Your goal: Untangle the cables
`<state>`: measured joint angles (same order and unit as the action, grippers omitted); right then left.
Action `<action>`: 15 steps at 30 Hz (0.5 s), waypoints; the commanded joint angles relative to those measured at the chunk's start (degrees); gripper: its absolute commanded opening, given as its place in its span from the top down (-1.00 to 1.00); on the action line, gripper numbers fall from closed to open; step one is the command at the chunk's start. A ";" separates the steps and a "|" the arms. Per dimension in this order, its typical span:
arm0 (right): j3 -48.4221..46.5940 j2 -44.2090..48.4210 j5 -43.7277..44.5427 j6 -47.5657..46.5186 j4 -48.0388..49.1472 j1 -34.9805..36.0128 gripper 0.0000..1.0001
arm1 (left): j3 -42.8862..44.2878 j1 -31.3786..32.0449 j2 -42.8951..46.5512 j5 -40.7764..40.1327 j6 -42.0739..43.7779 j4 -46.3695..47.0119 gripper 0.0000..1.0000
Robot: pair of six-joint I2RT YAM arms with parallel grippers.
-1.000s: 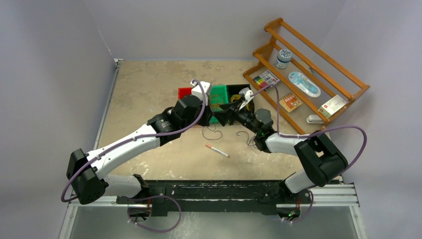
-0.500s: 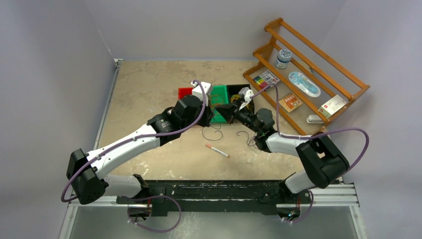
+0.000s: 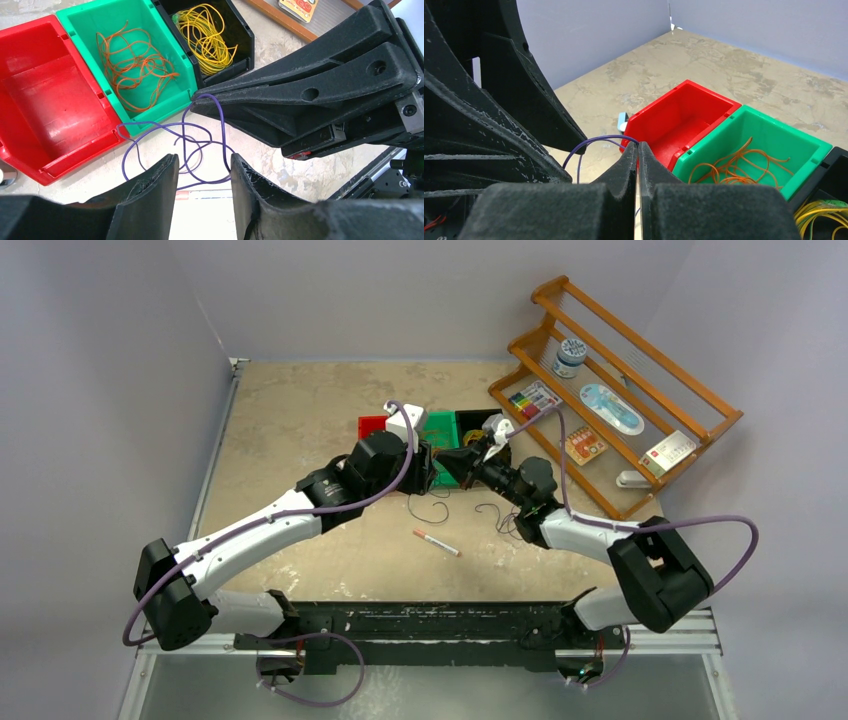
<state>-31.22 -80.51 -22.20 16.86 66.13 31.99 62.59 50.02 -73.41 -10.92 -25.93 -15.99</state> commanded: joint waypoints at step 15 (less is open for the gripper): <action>-0.29 2.18 0.13 0.30 1.60 0.27 1.00 | 2.02 0.16 -4.32 3.14 -0.85 7.47 0.30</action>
<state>-31.22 -80.49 -22.17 16.97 65.58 31.99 62.59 50.02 -77.49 -9.32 -25.96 -12.38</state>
